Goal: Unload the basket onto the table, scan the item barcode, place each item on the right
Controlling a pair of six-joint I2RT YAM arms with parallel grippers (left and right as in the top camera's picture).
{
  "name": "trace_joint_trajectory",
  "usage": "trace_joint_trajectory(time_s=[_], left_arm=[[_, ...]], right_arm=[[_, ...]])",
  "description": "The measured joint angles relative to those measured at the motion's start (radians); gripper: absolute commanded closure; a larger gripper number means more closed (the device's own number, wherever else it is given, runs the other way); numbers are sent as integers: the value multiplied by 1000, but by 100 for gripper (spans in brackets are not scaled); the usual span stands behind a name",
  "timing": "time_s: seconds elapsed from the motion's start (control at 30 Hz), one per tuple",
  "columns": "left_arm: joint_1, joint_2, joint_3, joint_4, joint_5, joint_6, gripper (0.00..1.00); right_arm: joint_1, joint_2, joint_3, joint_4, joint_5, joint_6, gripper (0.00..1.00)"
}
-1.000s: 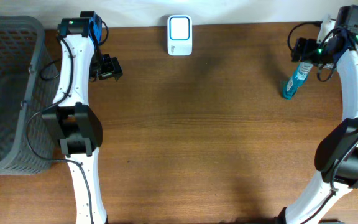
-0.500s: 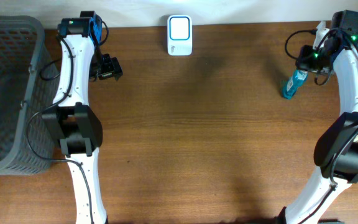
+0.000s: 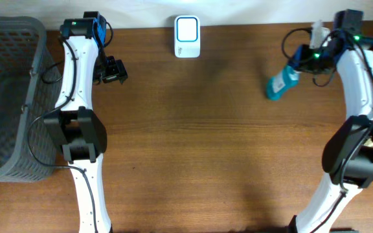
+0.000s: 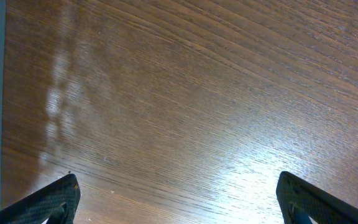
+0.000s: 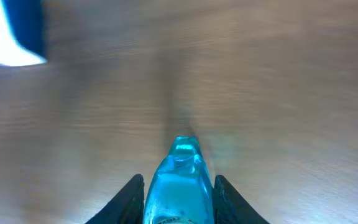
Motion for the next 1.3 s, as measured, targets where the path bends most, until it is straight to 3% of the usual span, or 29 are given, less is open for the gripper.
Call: trace_joint_trajectory(time_s=[0.2, 0.5, 0.73, 1.13, 1.3], left_arm=[[0, 0, 0, 0, 0, 0, 1], [0, 0, 0, 0, 0, 0, 1], [0, 0, 0, 0, 0, 0, 1], [0, 0, 0, 0, 0, 0, 1], [0, 0, 0, 0, 0, 0, 1]], right_arm=[[165, 2, 0, 113, -94, 91, 66], [373, 31, 0, 189, -73, 197, 67], [382, 87, 0, 130, -46, 190, 58], [371, 86, 14, -7, 182, 72, 62], [371, 71, 42, -36, 204, 64, 57]])
